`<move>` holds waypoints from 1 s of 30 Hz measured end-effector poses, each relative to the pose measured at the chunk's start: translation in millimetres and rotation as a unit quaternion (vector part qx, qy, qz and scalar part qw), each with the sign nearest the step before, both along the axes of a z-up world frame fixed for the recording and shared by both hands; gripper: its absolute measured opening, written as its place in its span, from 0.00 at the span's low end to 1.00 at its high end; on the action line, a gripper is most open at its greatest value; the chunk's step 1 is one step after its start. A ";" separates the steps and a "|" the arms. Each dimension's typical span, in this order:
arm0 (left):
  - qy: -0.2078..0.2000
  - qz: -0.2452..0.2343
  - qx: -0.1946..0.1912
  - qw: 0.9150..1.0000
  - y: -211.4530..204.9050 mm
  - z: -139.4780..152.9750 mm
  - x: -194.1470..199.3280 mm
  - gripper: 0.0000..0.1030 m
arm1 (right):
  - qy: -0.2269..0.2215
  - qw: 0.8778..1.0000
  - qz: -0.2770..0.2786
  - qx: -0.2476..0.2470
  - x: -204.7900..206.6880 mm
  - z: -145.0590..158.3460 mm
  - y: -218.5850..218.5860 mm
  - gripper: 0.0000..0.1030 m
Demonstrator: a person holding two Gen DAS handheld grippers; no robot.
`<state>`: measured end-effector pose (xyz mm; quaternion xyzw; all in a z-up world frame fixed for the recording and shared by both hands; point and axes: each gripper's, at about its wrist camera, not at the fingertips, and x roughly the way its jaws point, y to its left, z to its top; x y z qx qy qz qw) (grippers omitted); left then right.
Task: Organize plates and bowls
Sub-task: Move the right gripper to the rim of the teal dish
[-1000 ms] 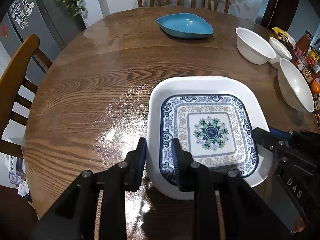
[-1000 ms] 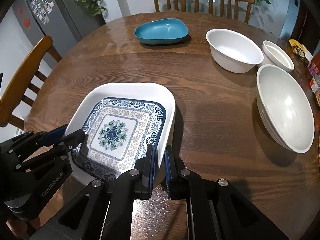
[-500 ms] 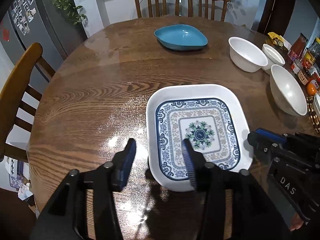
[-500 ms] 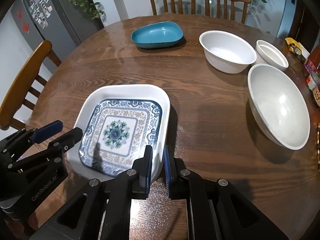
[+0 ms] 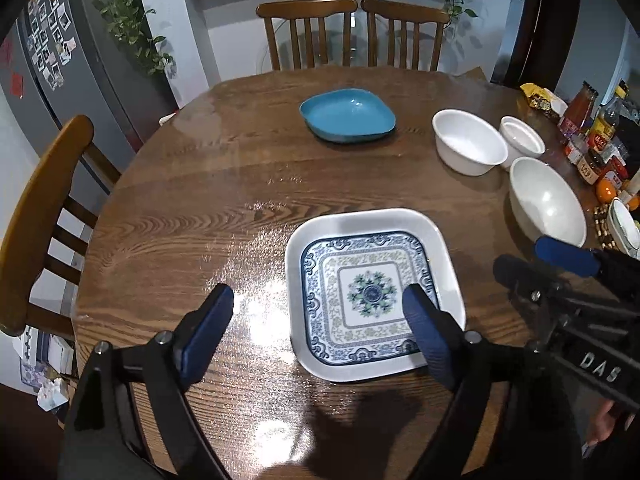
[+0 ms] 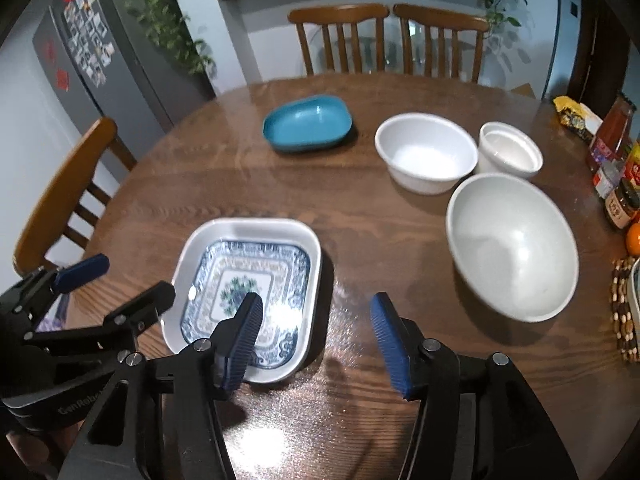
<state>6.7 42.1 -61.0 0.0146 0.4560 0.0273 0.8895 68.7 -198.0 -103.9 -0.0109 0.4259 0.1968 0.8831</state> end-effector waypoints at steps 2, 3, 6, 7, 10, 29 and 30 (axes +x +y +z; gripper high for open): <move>-0.004 -0.001 0.000 1.000 -1.0 4.8 -0.9 0.85 | -0.009 1.000 0.000 0.004 -0.7 8.9 -5.0 0.56; -0.006 -0.001 0.001 1.000 -2.1 7.2 -1.0 0.85 | -0.013 1.000 -0.001 0.005 -0.8 12.3 -7.2 0.56; -0.012 0.005 0.003 1.000 -3.4 14.2 -1.4 0.95 | -0.027 1.000 -0.005 0.004 -0.6 23.0 -13.1 0.56; -0.016 0.007 0.003 1.000 -3.6 16.5 -1.6 0.97 | -0.031 1.000 -0.006 0.004 -0.2 26.3 -15.0 0.56; -0.023 0.012 0.007 1.000 -4.5 24.4 0.7 0.97 | -0.040 0.999 -0.006 0.002 1.4 35.7 -19.7 0.57; -0.065 0.062 -0.002 0.996 -7.2 98.7 58.5 0.97 | -0.089 0.996 0.011 -0.016 60.0 112.5 -28.3 0.57; -0.068 0.066 0.002 0.996 -7.4 100.6 62.5 0.97 | -0.090 0.996 0.014 -0.018 64.6 114.9 -26.6 0.57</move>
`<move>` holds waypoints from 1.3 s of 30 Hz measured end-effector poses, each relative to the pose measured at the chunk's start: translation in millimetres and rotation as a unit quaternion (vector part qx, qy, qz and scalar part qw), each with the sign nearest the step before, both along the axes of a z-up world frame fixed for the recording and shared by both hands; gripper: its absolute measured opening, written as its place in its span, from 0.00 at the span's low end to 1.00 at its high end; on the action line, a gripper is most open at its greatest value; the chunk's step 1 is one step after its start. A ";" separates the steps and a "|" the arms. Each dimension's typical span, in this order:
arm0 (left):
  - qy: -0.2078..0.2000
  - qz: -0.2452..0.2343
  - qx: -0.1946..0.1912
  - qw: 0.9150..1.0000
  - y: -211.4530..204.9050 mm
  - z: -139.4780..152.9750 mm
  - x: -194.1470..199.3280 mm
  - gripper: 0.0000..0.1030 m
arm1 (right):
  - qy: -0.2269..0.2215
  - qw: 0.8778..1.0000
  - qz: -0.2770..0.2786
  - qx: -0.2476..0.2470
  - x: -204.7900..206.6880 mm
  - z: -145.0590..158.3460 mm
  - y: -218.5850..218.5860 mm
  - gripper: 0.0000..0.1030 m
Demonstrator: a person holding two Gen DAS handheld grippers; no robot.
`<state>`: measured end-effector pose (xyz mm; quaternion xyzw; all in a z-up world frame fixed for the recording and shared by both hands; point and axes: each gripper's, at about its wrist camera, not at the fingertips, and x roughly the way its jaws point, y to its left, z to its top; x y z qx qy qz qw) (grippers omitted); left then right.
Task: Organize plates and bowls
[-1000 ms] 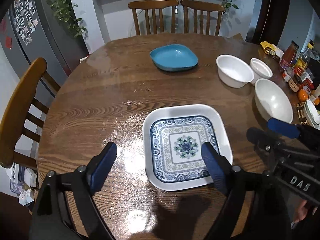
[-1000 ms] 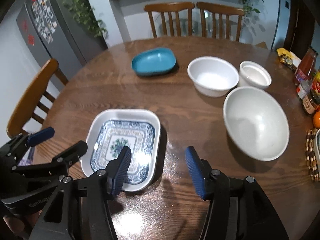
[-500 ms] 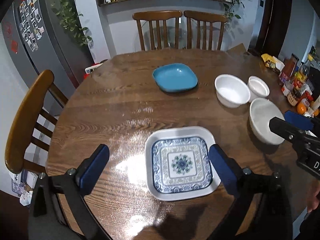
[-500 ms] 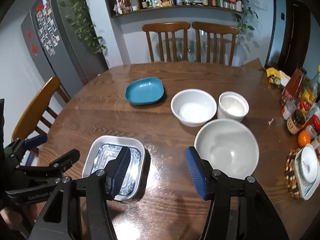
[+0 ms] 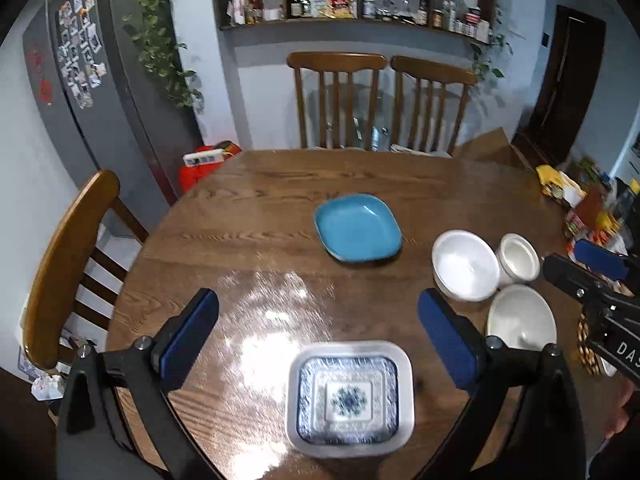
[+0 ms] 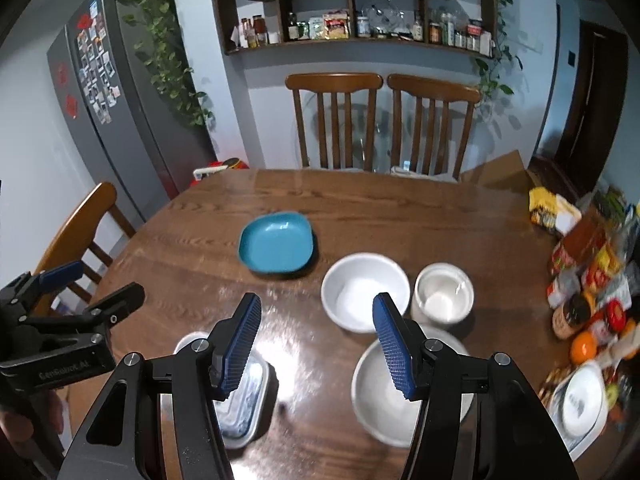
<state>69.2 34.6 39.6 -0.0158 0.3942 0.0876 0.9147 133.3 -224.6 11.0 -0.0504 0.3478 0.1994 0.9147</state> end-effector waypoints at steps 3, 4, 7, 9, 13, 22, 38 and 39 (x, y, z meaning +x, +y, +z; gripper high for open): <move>0.001 0.007 0.008 1.000 -0.4 0.5 13.1 0.97 | 0.000 1.000 0.010 -0.007 14.1 3.8 6.3 0.57; 0.003 0.010 0.009 1.000 -0.5 -1.3 17.7 0.97 | 0.001 1.000 0.016 -0.008 21.4 4.2 9.2 0.57; 0.013 0.017 0.004 1.000 1.2 -8.7 31.3 0.97 | 0.007 1.000 0.024 -0.016 40.5 2.3 17.2 0.57; 0.020 0.023 -0.005 1.000 3.6 -14.8 42.7 0.97 | 0.015 0.999 0.028 -0.017 53.0 -0.3 21.2 0.57; 0.030 0.035 -0.020 0.999 7.7 -29.0 64.0 0.97 | 0.032 0.999 0.034 -0.022 81.3 -13.1 29.1 0.57; 0.059 0.049 -0.021 0.997 12.2 -85.4 110.5 0.91 | 0.101 0.993 0.062 -0.017 142.2 -73.6 55.2 0.57; 0.116 0.024 -0.031 0.992 15.7 -154.8 159.9 0.43 | 0.134 0.985 0.079 -0.072 190.3 -146.7 100.6 0.43; 0.119 0.024 -0.035 0.992 16.9 -156.5 161.8 0.36 | 0.138 0.984 0.084 -0.075 191.0 -149.3 102.3 0.38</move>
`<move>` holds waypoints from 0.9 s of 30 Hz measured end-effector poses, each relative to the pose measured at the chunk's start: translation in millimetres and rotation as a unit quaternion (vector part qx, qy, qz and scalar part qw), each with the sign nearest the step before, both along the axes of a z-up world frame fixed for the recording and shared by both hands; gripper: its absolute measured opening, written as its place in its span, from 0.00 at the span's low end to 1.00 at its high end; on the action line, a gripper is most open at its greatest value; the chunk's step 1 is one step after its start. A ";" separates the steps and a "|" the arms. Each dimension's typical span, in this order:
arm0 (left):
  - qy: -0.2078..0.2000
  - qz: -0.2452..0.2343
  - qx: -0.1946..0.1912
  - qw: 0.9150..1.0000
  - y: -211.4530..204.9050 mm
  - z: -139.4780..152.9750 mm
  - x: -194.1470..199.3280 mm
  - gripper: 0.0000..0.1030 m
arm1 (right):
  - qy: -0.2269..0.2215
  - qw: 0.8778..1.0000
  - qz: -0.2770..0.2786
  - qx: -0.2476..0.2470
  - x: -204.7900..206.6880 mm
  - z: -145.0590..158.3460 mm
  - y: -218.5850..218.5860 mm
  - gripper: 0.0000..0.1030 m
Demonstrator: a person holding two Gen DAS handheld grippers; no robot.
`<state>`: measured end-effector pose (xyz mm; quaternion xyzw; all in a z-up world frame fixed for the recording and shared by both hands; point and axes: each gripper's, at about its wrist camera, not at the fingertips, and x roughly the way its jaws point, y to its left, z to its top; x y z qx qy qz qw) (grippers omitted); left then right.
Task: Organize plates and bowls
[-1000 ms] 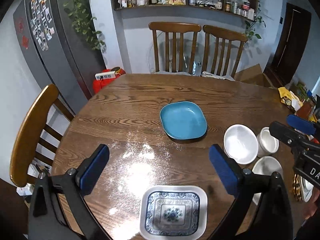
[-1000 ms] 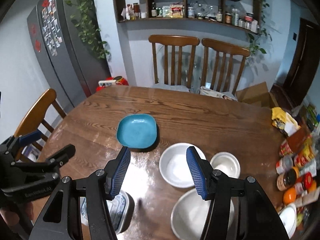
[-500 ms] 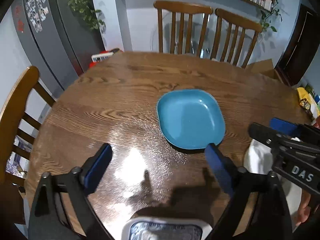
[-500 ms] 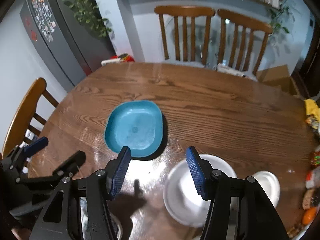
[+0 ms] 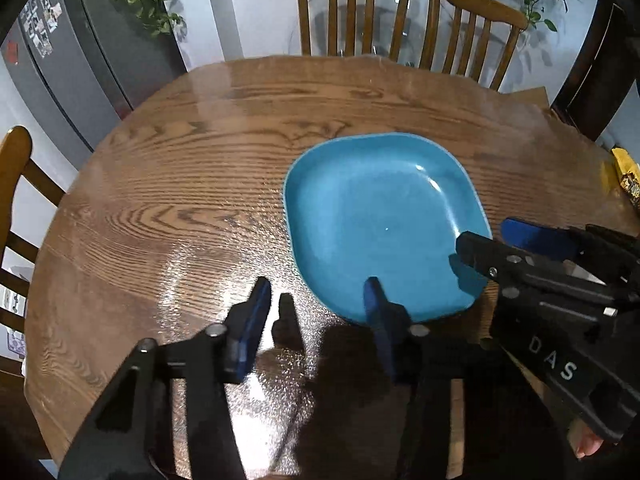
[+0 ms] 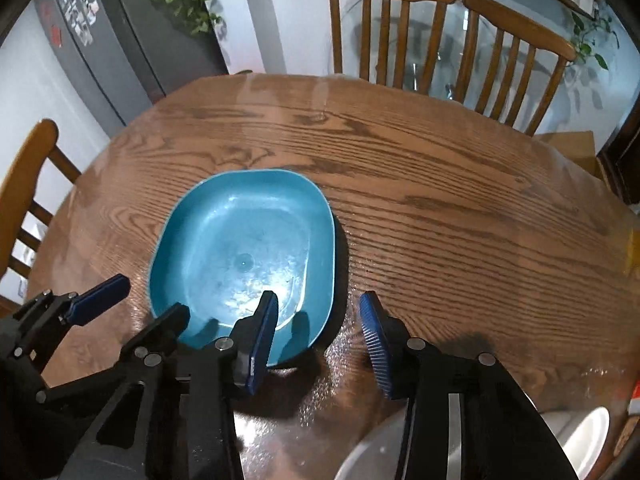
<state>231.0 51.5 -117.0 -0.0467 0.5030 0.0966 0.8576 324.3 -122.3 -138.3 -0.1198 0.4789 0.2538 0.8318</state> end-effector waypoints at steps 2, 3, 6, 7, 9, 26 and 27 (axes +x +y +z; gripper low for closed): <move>0.003 0.001 -0.009 1.000 1.6 -3.3 2.5 0.25 | 0.007 1.000 0.009 -0.008 0.4 -4.9 3.6 0.29; 0.004 0.000 -0.010 1.000 0.9 -3.9 3.2 0.23 | 0.008 1.000 0.011 -0.014 0.2 -7.2 5.2 0.25; 0.002 -0.002 -0.003 1.000 0.2 -4.7 5.9 0.21 | 0.003 1.000 0.006 -0.030 3.7 -12.0 7.8 0.12; 0.001 0.000 -0.005 1.000 1.8 -4.5 5.9 0.19 | 0.001 0.999 0.002 -0.033 3.6 -11.6 7.0 0.10; 0.001 0.003 -0.010 1.000 4.2 -5.4 7.6 0.18 | 0.000 0.999 0.000 -0.034 2.5 -10.0 7.0 0.09; -0.052 -0.032 0.025 0.998 -8.8 43.0 -47.0 0.16 | -0.032 0.999 -0.025 0.028 -52.4 43.6 -14.0 0.06; -0.057 -0.038 0.028 0.997 -10.9 48.9 -56.0 0.16 | -0.035 0.998 -0.027 0.035 -61.5 47.9 -18.4 0.06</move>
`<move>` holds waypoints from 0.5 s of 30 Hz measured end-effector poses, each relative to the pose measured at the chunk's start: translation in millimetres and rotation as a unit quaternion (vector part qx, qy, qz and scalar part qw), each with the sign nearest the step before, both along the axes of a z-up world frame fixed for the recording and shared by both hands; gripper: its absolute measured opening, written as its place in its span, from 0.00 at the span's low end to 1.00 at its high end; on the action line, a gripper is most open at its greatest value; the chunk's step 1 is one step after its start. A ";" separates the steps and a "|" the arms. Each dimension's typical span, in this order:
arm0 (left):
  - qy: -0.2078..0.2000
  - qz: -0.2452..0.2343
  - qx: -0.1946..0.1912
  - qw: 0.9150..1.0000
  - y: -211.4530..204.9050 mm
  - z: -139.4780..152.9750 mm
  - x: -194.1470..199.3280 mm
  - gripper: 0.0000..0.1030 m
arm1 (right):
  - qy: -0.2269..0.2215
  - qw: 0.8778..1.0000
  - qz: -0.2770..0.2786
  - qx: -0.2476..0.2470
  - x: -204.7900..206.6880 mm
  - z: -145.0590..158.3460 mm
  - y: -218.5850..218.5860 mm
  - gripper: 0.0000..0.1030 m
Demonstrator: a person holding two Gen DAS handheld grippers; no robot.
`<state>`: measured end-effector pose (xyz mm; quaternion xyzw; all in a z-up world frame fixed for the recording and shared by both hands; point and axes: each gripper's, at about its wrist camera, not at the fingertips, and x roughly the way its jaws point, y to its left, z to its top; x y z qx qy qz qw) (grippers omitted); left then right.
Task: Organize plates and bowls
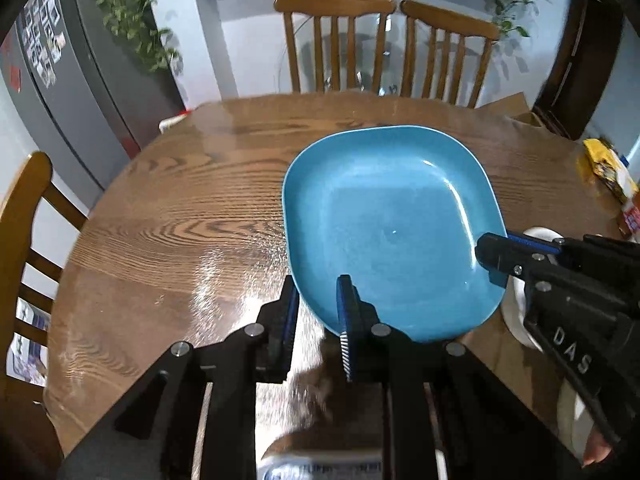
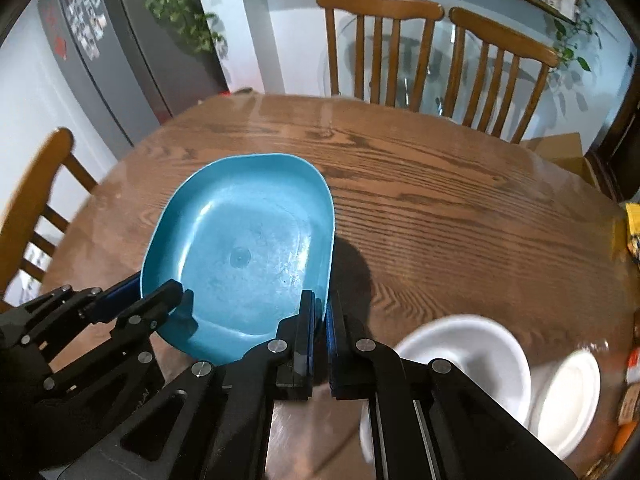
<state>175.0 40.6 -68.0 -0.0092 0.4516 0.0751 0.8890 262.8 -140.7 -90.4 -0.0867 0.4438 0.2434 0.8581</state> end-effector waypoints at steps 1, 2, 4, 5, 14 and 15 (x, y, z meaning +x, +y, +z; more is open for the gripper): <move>-0.003 -0.002 0.000 1.000 -0.5 2.4 -5.4 0.16 | -0.003 1.000 0.000 0.006 -7.8 4.0 -2.8 0.06; -0.008 -0.003 -0.003 1.000 -0.8 7.3 -13.3 0.16 | -0.007 1.000 0.000 0.011 -16.5 8.8 -6.5 0.06; -0.017 -0.009 -0.003 1.000 -2.9 16.5 -28.7 0.16 | -0.014 1.000 -0.001 0.018 -30.9 16.6 -11.7 0.06; -0.020 -0.011 -0.002 1.000 -3.1 18.5 -33.6 0.16 | -0.017 1.000 0.000 0.021 -39.3 19.7 -14.0 0.06; -0.035 -0.030 0.001 0.999 -16.6 35.6 -92.5 0.16 | -0.027 0.999 -0.003 0.037 -100.4 27.1 -33.5 0.07; -0.036 -0.032 0.000 0.999 -18.1 36.2 -97.6 0.16 | -0.027 0.999 -0.003 0.039 -108.4 26.8 -35.6 0.07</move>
